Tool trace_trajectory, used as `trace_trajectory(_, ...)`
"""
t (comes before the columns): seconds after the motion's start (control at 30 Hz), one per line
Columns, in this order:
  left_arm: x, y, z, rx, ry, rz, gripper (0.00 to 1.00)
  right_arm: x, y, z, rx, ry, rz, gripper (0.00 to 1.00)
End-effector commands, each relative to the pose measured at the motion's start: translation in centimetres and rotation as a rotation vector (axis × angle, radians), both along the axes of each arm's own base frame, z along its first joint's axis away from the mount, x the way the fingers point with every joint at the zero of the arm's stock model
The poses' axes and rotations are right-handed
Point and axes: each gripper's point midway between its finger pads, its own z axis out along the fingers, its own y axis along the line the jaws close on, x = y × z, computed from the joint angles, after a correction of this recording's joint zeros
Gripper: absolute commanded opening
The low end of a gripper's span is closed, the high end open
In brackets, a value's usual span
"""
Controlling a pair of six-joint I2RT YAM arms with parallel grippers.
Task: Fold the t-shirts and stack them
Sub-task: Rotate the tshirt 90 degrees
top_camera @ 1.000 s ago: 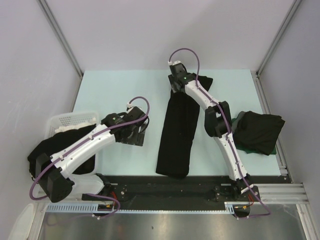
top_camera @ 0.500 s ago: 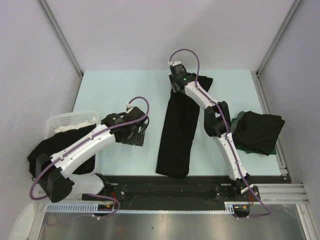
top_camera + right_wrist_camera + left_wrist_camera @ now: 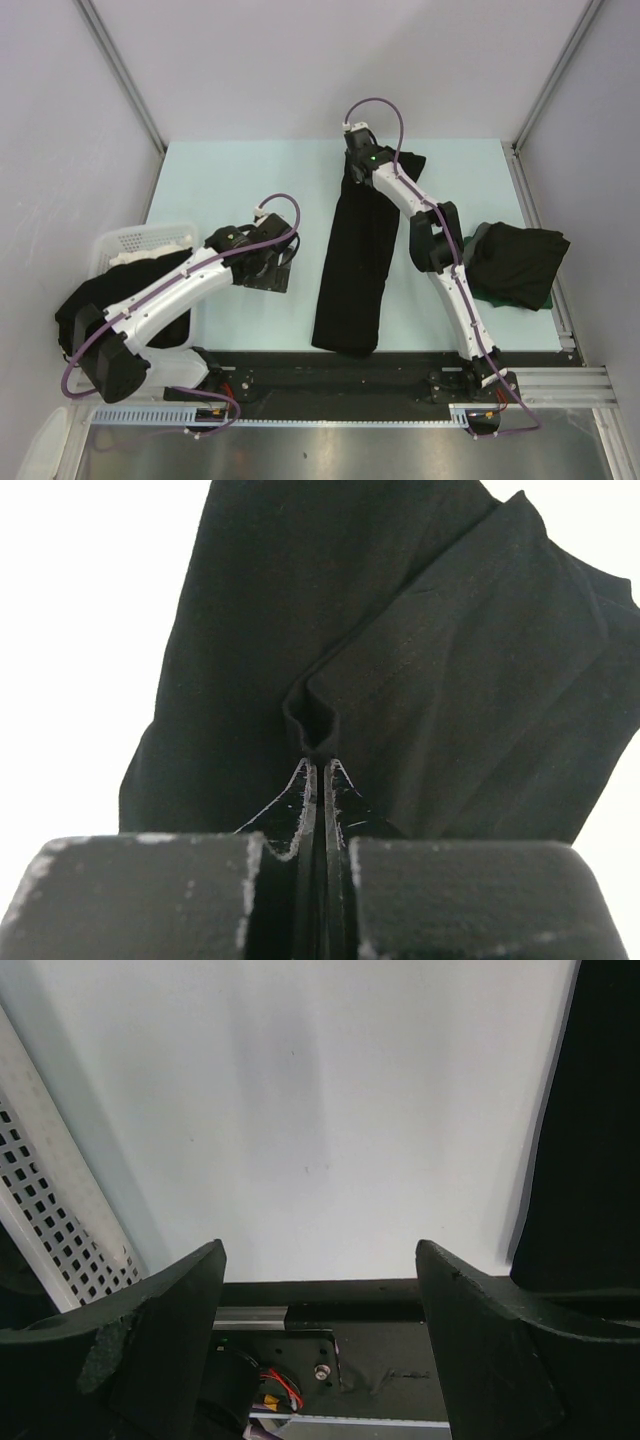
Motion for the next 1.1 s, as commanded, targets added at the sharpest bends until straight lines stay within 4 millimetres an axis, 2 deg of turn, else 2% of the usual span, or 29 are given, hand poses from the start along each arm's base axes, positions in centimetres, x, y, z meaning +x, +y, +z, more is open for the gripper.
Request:
trace_trajectory(0.0, 0.0, -0.2, -0.1, -0.014, 0.008, 0.004, 0.83, 1.4, -0.1, 2.9, 0.022, -0.090, -0.038, 0.00)
trace_trajectory(0.07, 0.0, -0.2, -0.1, -0.017, 0.006, 0.002, 0.83, 1.3, -0.2, 3.3, 0.016, -0.098, -0.040, 0.00)
trace_trajectory(0.1, 0.0, -0.4, -0.1, -0.021, 0.007, 0.001, 0.83, 1.2, -0.5, 4.4, 0.008, -0.115, -0.043, 0.00)
trace_trajectory(0.2, 0.1, -0.6, -0.2, -0.026, 0.011, -0.008, 0.83, 1.0, -1.6, 4.7, -0.022, -0.127, -0.068, 0.00)
trace_trajectory(0.23, 0.1, -0.7, -0.2, -0.028, 0.011, -0.009, 0.83, 1.0, -2.2, 5.4, -0.026, -0.138, -0.077, 0.00)
trace_trajectory(0.3, 0.2, -0.8, -0.3, -0.031, 0.012, -0.015, 0.83, 0.7, -3.3, 5.3, -0.043, -0.128, -0.103, 0.00)
trace_trajectory(0.33, 0.2, -0.8, -0.3, -0.033, 0.010, -0.018, 0.83, 0.6, -3.8, 5.9, -0.041, -0.135, -0.121, 0.00)
trace_trajectory(0.4, 0.3, -0.9, -0.2, -0.037, 0.005, -0.021, 0.83, 0.2, -5.4, 5.5, -0.052, -0.121, -0.157, 0.00)
trace_trajectory(0.43, 0.2, -0.9, -0.2, -0.035, 0.007, -0.027, 0.83, 0.1, -5.9, 6.4, -0.043, -0.132, -0.173, 0.00)
trace_trajectory(0.47, 0.2, -0.9, -0.2, -0.036, 0.007, -0.029, 0.83, -0.2, -7.0, 5.6, -0.059, -0.116, -0.191, 0.00)
trace_trajectory(0.53, 0.3, -1.1, -0.2, -0.042, 0.005, -0.036, 0.83, -0.3, -7.6, 6.0, -0.042, -0.128, -0.216, 0.00)
trace_trajectory(0.57, 0.2, -1.1, -0.3, -0.043, 0.009, -0.040, 0.83, -0.4, -8.2, 6.9, -0.044, -0.143, -0.228, 0.00)
trace_trajectory(0.83, 0.5, -1.6, -0.3, -0.051, 0.005, -0.071, 0.83, -1.2, -10.9, 6.9, -0.098, -0.126, -0.282, 0.00)
trace_trajectory(1.07, 1.1, -2.1, -0.2, -0.050, -0.001, -0.101, 0.83, -2.7, -12.3, 5.6, -0.150, -0.054, -0.328, 0.00)
